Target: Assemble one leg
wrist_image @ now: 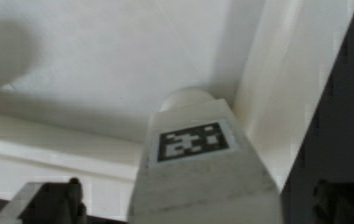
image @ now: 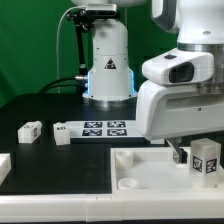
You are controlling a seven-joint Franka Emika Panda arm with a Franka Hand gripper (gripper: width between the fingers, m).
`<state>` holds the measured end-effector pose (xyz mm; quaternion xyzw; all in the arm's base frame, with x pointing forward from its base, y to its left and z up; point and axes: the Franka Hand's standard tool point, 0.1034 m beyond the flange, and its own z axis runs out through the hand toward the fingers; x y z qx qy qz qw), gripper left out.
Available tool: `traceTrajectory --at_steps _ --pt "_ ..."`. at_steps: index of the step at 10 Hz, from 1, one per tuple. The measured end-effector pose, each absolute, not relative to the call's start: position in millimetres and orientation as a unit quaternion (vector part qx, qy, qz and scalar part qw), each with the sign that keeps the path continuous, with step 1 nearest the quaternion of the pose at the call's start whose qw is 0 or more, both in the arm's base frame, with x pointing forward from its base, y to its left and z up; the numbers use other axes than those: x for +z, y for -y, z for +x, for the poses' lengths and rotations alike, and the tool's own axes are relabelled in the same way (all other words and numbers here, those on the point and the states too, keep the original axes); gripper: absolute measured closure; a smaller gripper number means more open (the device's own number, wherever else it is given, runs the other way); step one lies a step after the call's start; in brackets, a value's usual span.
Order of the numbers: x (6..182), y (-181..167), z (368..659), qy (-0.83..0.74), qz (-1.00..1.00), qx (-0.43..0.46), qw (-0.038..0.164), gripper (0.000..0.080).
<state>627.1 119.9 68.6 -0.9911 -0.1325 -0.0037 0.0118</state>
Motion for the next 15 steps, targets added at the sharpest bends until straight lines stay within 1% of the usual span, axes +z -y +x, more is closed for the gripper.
traceTrajectory --at_steps 1,2,3,4,5,6,8,11,15 --pt "68.5 -119.3 627.3 0.141 -0.990 -0.004 0.012 0.0150" --pt "68.5 -119.1 627.3 0.139 -0.990 -0.004 0.011 0.0265" --pt "68.5 -119.0 627.3 0.139 -0.990 -0.004 0.011 0.0403" --pt "68.5 -119.1 627.3 0.130 -0.991 -0.004 0.012 0.0403" --pt "68.5 -119.0 627.3 0.126 -0.992 -0.004 0.012 0.0509" --pt "68.5 -119.1 627.3 0.104 -0.995 -0.003 0.012 0.0509" --pt "68.1 -119.9 627.0 -0.041 -0.999 -0.001 0.017 0.0509" --pt "68.0 -121.6 626.4 -0.217 -0.976 0.002 0.016 0.0509" --pt "68.2 -122.6 626.5 -0.463 -0.886 0.008 0.018 0.0509"
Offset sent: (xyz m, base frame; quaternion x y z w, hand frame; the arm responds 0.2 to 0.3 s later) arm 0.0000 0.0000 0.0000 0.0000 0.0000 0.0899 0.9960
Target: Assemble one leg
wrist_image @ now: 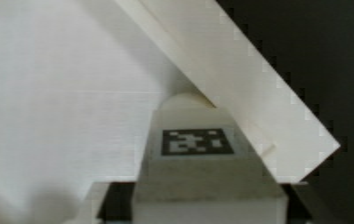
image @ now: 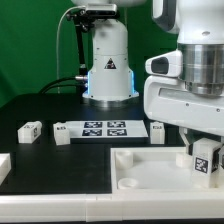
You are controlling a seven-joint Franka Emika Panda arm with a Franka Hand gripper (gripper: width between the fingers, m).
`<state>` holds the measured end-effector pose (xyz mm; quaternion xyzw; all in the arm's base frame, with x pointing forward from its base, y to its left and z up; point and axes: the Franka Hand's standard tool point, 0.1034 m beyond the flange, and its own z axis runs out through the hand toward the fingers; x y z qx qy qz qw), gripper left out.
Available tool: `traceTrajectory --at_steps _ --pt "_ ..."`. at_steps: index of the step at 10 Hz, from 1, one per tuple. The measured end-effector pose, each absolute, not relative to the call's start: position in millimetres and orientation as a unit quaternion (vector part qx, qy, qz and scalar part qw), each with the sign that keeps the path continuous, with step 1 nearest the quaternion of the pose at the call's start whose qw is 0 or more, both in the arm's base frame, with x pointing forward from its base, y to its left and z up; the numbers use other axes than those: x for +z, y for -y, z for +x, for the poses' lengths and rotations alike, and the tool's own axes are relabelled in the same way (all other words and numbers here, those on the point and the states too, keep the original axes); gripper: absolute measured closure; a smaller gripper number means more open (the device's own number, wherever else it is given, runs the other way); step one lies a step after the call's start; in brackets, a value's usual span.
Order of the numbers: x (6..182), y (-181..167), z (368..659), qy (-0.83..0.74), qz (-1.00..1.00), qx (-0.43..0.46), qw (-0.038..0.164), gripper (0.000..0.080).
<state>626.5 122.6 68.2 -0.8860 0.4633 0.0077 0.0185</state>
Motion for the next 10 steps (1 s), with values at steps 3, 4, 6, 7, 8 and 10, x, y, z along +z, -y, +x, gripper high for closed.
traceTrajectory --at_steps 3,4,6,7,8,10 --pt "68.3 -123.1 626.8 -0.585 -0.811 0.006 0.016 0.0509" --pt "68.2 -122.4 626.9 -0.624 -0.781 0.010 0.020 0.0509" --pt "68.1 -122.7 626.8 -0.622 -0.783 0.011 0.021 0.0509" --pt "68.0 -123.1 626.7 -0.607 -0.795 0.011 0.021 0.0336" --pt "67.7 -124.2 626.1 -0.603 -0.798 0.011 0.021 0.0216" --pt "67.8 -124.5 626.0 -0.517 -0.856 0.009 0.021 0.0164"
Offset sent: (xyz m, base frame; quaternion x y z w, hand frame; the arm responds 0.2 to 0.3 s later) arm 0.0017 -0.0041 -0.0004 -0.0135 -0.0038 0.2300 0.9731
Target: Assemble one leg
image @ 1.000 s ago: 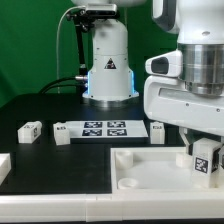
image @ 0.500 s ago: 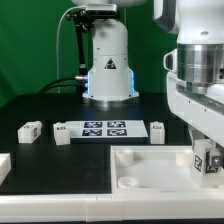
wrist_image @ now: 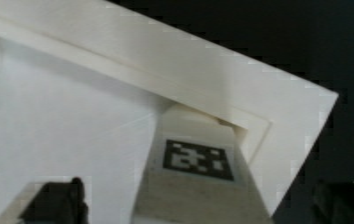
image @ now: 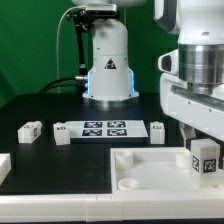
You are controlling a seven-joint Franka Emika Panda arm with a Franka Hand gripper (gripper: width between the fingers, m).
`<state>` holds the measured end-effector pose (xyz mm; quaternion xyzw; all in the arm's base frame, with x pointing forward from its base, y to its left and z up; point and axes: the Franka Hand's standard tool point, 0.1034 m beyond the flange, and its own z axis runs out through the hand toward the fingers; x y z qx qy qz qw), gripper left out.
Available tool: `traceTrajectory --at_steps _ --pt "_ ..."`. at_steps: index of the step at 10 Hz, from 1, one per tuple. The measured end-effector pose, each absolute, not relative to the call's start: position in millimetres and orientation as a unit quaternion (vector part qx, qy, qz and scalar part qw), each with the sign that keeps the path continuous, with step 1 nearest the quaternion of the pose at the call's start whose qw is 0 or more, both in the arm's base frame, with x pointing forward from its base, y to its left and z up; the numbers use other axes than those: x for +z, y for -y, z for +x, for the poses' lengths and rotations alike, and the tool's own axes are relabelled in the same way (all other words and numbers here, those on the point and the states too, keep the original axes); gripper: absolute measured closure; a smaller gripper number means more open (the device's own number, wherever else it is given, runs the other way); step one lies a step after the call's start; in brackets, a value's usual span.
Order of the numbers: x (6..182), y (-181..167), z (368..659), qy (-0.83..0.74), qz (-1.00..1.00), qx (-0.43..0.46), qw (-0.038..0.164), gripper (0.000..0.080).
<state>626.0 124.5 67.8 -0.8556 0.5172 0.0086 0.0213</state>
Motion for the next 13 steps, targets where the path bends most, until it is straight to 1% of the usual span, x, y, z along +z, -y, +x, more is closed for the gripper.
traceTrajectory --at_steps 5,10,11,12,13 --pt "67.5 -129.3 624.9 -0.259 -0.966 0.003 0.023 0.0150" --pt "67.5 -126.3 625.5 -0.010 -1.000 -0.003 0.021 0.0150" --pt "67.5 -124.7 625.8 0.054 -0.998 -0.005 0.017 0.0150" --pt "67.5 -123.9 625.9 0.086 -0.996 -0.005 0.016 0.0150" --pt "67.5 -124.1 625.9 0.070 -0.997 -0.005 0.017 0.0150"
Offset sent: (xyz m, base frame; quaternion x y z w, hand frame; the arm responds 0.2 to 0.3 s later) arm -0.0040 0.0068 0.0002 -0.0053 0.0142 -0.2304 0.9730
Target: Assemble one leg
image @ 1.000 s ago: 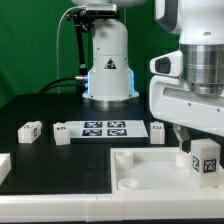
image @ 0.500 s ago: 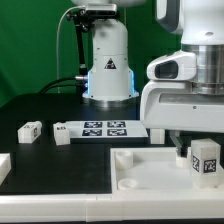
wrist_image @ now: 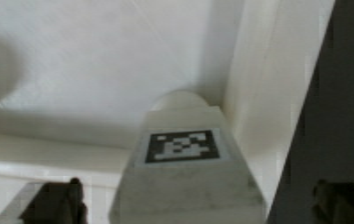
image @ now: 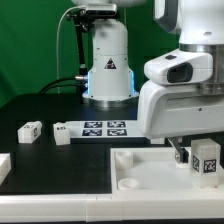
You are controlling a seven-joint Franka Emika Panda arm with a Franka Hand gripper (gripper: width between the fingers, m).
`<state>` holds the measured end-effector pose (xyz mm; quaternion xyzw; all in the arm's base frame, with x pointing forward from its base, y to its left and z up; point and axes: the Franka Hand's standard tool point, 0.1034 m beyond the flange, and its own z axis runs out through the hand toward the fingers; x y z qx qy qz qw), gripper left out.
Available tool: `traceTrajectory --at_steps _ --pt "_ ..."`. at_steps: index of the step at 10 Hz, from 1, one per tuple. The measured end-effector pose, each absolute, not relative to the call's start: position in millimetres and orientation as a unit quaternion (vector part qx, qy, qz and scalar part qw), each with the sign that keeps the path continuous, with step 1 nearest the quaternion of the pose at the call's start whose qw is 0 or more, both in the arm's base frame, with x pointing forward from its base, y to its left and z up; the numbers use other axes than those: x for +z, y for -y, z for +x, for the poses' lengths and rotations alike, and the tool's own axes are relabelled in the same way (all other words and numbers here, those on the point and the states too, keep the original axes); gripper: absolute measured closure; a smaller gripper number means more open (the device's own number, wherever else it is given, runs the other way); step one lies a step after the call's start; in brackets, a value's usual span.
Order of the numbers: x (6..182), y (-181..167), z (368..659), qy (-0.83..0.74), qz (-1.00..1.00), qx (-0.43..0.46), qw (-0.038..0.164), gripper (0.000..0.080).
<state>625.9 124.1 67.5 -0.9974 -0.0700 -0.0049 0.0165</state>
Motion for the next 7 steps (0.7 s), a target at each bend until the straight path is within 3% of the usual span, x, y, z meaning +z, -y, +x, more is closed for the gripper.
traceTrajectory --at_steps 2,3,7 --pt "67.5 -123.9 626.0 0.070 -0.997 -0.005 0.016 0.0427" --pt "67.6 -123.2 626.1 0.070 -0.997 -0.005 0.016 0.0509" --pt "67.5 -123.4 626.2 -0.001 -1.000 -0.005 0.016 0.0509"
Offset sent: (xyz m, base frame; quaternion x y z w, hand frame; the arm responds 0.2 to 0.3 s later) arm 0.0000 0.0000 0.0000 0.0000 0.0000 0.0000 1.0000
